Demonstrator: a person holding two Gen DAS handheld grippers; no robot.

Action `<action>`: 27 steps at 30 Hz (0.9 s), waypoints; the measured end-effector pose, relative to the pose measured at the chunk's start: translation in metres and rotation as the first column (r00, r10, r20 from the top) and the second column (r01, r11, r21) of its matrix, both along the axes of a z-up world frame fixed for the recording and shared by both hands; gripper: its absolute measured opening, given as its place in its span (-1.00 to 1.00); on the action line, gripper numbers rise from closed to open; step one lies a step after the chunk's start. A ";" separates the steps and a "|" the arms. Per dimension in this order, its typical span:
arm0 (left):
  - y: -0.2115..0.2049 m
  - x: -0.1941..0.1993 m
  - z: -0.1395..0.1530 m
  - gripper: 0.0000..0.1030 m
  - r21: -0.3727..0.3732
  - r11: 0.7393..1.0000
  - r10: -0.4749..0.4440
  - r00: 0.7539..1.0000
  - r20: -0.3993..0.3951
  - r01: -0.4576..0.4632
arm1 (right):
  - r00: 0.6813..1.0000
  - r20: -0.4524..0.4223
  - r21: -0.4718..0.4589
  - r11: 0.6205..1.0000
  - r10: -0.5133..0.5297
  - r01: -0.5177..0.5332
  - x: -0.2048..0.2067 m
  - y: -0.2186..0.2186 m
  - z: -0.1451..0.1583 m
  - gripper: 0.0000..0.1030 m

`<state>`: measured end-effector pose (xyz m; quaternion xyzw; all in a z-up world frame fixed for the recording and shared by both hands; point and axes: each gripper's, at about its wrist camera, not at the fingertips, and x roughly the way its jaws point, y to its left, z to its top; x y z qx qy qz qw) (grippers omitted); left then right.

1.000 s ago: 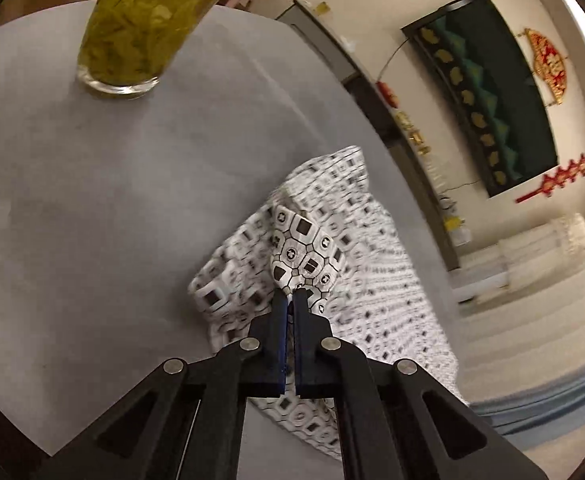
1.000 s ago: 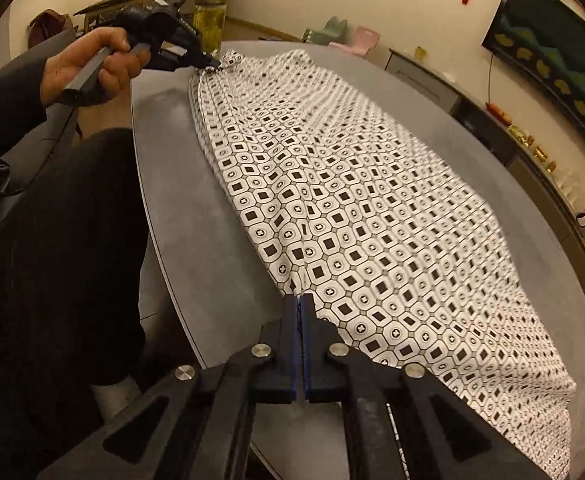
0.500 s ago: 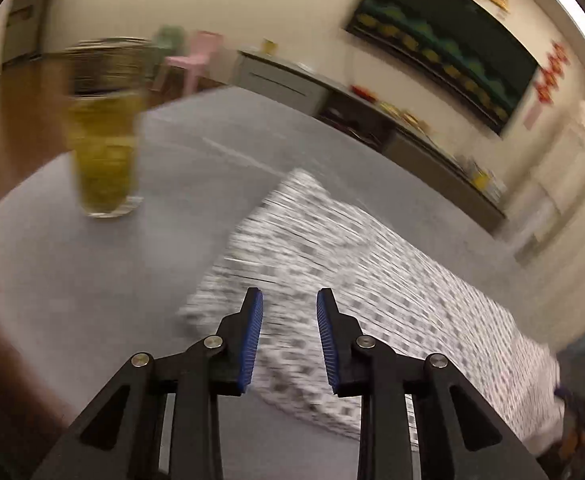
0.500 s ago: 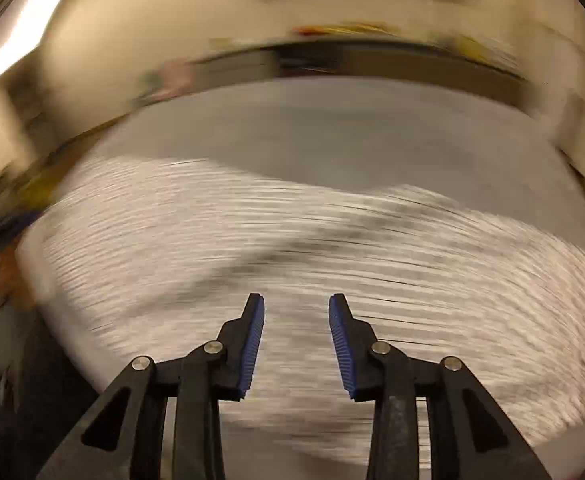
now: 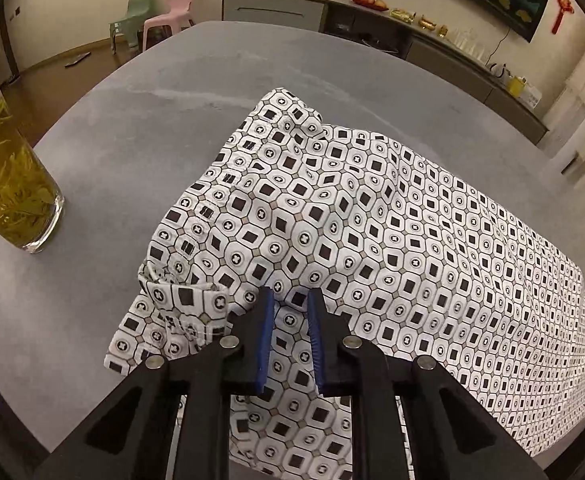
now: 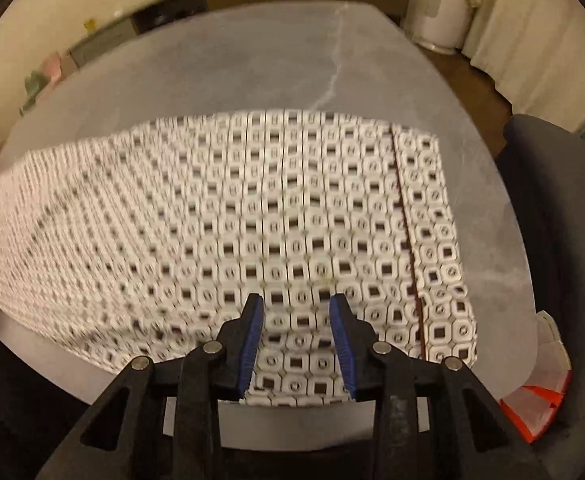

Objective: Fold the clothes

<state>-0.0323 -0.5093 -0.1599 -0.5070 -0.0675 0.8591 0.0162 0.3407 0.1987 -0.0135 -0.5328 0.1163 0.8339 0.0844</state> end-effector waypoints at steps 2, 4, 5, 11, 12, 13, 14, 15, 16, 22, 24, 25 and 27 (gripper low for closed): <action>0.011 0.002 -0.001 -0.64 -0.001 0.999 -0.039 0.999 -0.004 0.039 | 1.000 0.016 0.006 1.000 0.017 -0.017 -0.006 0.001 -0.002 -0.28; 0.022 0.003 -0.005 -0.64 -0.007 0.997 -0.082 0.997 0.000 0.082 | 0.997 0.068 0.040 0.999 0.033 -0.036 -0.012 0.004 -0.012 -0.26; 0.025 0.003 -0.007 -0.64 -0.024 0.996 -0.090 0.996 -0.004 0.090 | 0.996 0.087 0.059 0.997 0.038 -0.043 -0.016 0.005 -0.016 -0.27; 0.014 -0.032 -0.012 -0.79 -0.094 0.995 -0.021 1.000 -0.008 0.021 | 0.996 0.074 0.105 0.993 0.046 -0.053 -0.059 0.019 -0.030 0.05; 0.012 -0.039 -0.012 -0.78 -0.106 0.994 -0.006 1.000 -0.007 0.005 | 0.998 0.051 0.111 0.992 0.048 -0.054 -0.069 0.019 -0.032 0.05; 0.011 -0.045 -0.011 -0.78 -0.116 0.993 0.007 1.000 0.002 -0.007 | 0.998 0.027 0.118 0.992 0.051 -0.053 -0.079 0.018 -0.034 0.05; 0.009 -0.051 -0.010 -0.78 -0.126 0.992 0.021 1.000 0.012 -0.019 | 0.998 0.008 0.124 0.991 0.057 -0.058 -0.084 0.016 -0.037 0.05; 0.008 -0.057 -0.009 -0.77 -0.136 0.990 0.034 0.999 0.022 -0.031 | 0.998 -0.010 0.129 0.990 0.064 -0.062 -0.090 0.015 -0.039 0.05; 0.007 -0.062 -0.008 -0.75 -0.146 0.988 0.047 0.998 0.031 -0.042 | 1.000 -0.005 0.159 0.987 0.029 -0.028 -0.088 0.014 -0.038 0.05; 0.041 -0.040 0.024 -0.68 -0.043 0.998 -0.041 0.999 -0.019 0.041 | 0.991 -0.109 0.042 0.996 0.083 -0.079 -0.045 -0.046 -0.027 0.05; 0.084 -0.032 0.032 -0.68 0.003 0.991 -0.132 0.991 -0.038 0.132 | 0.987 -0.090 0.035 0.991 0.133 -0.131 -0.045 -0.060 -0.031 0.05; 0.110 -0.028 0.037 -0.68 0.022 0.982 -0.184 0.982 -0.048 0.185 | 0.986 -0.087 0.027 0.989 0.145 -0.143 -0.039 -0.072 -0.032 0.05; 0.180 -0.015 0.045 -0.67 0.037 0.947 -0.315 0.946 -0.080 0.318 | 0.983 -0.082 0.025 0.987 0.163 -0.162 -0.040 -0.092 -0.037 0.05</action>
